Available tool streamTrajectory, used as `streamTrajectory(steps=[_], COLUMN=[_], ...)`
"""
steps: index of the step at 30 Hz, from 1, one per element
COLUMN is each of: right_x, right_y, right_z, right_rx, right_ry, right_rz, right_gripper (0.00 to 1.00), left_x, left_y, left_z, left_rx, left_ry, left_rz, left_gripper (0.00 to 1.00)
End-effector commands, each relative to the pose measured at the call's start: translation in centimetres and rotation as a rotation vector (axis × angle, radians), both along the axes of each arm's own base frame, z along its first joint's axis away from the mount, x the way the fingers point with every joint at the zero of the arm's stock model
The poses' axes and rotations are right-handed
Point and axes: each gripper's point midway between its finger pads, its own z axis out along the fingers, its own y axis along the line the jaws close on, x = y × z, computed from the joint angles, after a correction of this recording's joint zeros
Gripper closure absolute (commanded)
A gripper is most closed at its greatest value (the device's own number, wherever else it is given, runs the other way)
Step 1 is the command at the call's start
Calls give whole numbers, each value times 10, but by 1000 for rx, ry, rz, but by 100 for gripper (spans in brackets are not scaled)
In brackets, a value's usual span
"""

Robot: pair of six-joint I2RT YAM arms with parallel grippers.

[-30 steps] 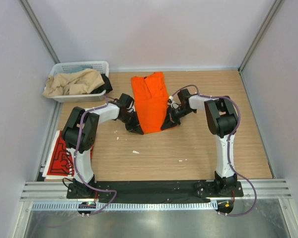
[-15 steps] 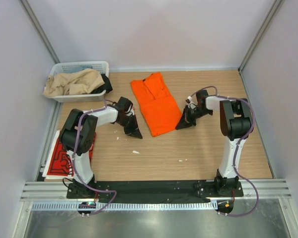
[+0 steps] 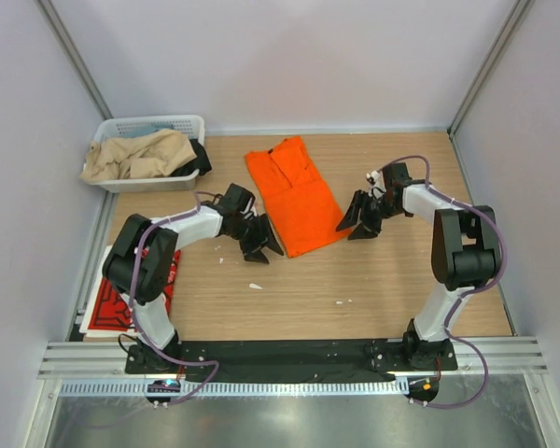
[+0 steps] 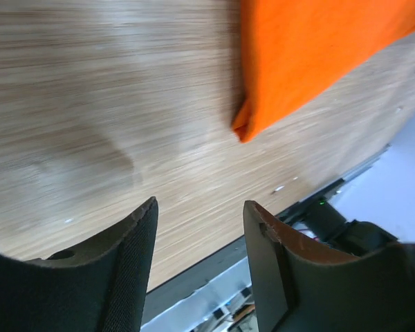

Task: Fold and stack the t-shirts
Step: Fold the tshirt

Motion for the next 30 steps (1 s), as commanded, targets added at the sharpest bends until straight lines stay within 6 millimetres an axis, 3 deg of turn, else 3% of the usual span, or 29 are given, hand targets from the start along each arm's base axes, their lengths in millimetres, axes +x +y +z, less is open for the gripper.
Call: streamTrajectory(steps=[1,6,12,15,24,30], right_x=[6,7,13,15,27,29], right_y=[-16,-31,-29,-26,-33,-32], right_z=[-8,-18,-37,-45,-61,-71], right_rx=[-52,-56,-23,-7,-56,-47], right_ry=[4,8,39,53,49,48], right_rz=[-82,-131,-138,-142,-178,-144], right_gripper=[44,44,44,45,51,60], left_x=[12,22,21,19,0,1], left_y=[-26,-35,-43,-47,-33,-35], left_z=[3,-4,-12,-18,-32,-32], left_rx=[-117,-168,-156,-154,-121,-142], left_ry=[44,82,141,163,222,209], left_rz=[104,249,355,393,471,467], left_gripper=[45,45,36,37,38,38])
